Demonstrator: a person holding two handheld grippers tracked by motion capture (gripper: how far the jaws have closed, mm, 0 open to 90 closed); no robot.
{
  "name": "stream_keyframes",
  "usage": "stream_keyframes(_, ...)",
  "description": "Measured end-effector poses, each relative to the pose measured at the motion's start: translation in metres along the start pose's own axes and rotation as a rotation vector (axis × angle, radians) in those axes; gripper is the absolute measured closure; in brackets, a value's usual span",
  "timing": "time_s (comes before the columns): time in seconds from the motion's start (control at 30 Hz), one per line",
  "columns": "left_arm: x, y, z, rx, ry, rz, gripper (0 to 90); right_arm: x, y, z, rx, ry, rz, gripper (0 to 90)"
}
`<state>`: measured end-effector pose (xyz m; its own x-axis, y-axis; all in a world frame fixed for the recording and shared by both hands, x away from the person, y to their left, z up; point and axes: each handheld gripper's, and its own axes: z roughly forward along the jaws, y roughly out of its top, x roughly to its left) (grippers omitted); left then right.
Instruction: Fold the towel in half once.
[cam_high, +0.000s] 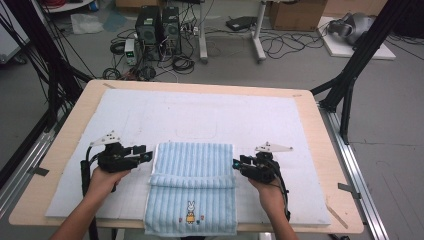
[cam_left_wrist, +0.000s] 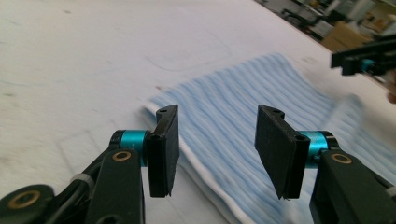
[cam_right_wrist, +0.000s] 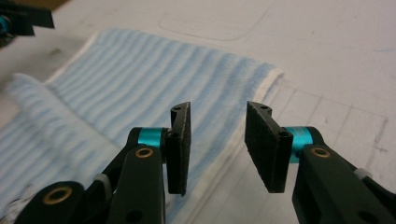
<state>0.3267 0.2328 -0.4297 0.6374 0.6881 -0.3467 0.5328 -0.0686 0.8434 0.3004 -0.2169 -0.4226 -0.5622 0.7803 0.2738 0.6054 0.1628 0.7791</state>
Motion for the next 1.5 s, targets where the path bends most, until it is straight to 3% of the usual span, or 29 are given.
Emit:
stream_keyframes(0.1,0.004,0.001,0.017,0.054,0.050,-0.006,50.2,-0.006,0.004,0.016,0.044,-0.051,-0.021,63.2)
stream_keyframes(0.2,0.003,-0.001,0.026,0.098,0.078,0.012,52.2,-0.008,0.004,0.023,0.060,-0.063,-0.026,64.8)
stream_keyframes(0.23,0.001,-0.003,0.033,0.134,0.087,0.028,53.4,-0.010,0.004,0.028,0.071,-0.076,-0.031,65.3)
stream_keyframes(0.3,0.000,-0.006,0.039,0.167,0.103,0.042,59.1,-0.013,0.004,0.031,0.078,-0.073,-0.010,66.8)
stream_keyframes(0.5,-0.004,-0.006,0.040,0.157,0.102,0.095,84.1,-0.012,0.002,0.039,0.104,-0.034,-0.051,87.4)
stream_keyframes(0.6,-0.003,-0.005,0.037,0.125,0.102,0.090,85.9,-0.011,0.004,0.037,0.084,-0.038,-0.061,88.0)
stream_keyframes(0.63,-0.001,-0.002,0.034,0.076,0.098,0.071,86.3,-0.011,0.005,0.037,0.075,-0.037,-0.057,88.0)
stream_keyframes(0.67,-0.001,-0.002,0.034,0.076,0.098,0.071,86.9,-0.011,0.006,0.036,0.074,-0.045,-0.060,88.0)
stream_keyframes(0.7,0.002,0.000,0.034,0.054,0.105,0.056,86.9,-0.011,0.007,0.036,0.067,-0.044,-0.058,88.0)
stream_keyframes(0.9,0.013,0.002,0.039,0.064,0.155,0.030,87.2,-0.014,0.013,0.042,0.045,-0.087,-0.037,88.0)
stream_keyframes(1.03,0.013,0.001,0.039,0.082,0.127,-0.002,80.1,-0.014,0.012,0.046,0.058,-0.076,-0.028,87.9)
stream_keyframes(1.07,0.010,0.002,0.037,0.083,0.111,0.007,72.1,-0.011,0.011,0.046,0.063,-0.077,-0.048,87.7)
stream_keyframes(1.17,0.006,0.002,0.037,0.084,0.098,0.017,68.0,-0.008,0.012,0.044,0.060,-0.077,-0.061,86.8)
stream_keyframes(1.27,0.005,0.000,0.036,0.086,0.090,-0.014,58.9,-0.009,0.012,0.044,0.060,-0.070,-0.059,85.7)
stream_keyframes(1.37,0.004,-0.002,0.035,0.079,0.077,-0.030,58.8,-0.008,0.012,0.044,0.063,-0.069,-0.058,84.8)
stream_keyframes(1.47,0.002,-0.004,0.039,0.102,0.089,-0.007,60.4,-0.008,0.011,0.045,0.064,-0.065,-0.058,84.6)
stream_keyframes(1.5,0.001,-0.005,0.040,0.114,0.093,0.018,64.4,-0.008,0.011,0.045,0.064,-0.066,-0.058,84.7)
